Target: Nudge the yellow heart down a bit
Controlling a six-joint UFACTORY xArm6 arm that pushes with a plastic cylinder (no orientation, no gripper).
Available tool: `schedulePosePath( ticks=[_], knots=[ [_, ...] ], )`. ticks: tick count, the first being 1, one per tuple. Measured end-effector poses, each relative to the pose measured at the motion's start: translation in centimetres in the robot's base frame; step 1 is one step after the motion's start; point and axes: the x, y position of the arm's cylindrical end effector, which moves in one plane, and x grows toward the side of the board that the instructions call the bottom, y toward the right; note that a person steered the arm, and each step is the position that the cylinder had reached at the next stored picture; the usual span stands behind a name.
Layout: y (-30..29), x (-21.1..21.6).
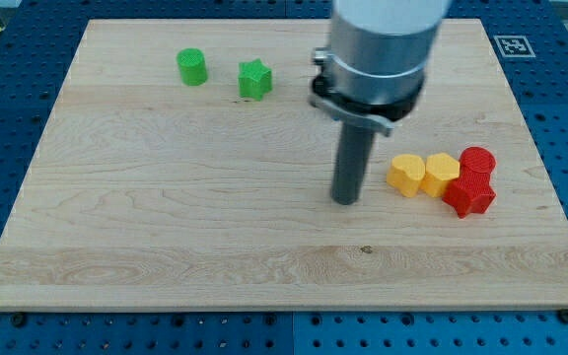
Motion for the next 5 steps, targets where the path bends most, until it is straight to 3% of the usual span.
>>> schedulePosePath(
  ticks=[2,3,5],
  knots=[
    [-1.5,-5.3],
    [0.4,-7.4],
    [6.9,-3.8]
  ],
)
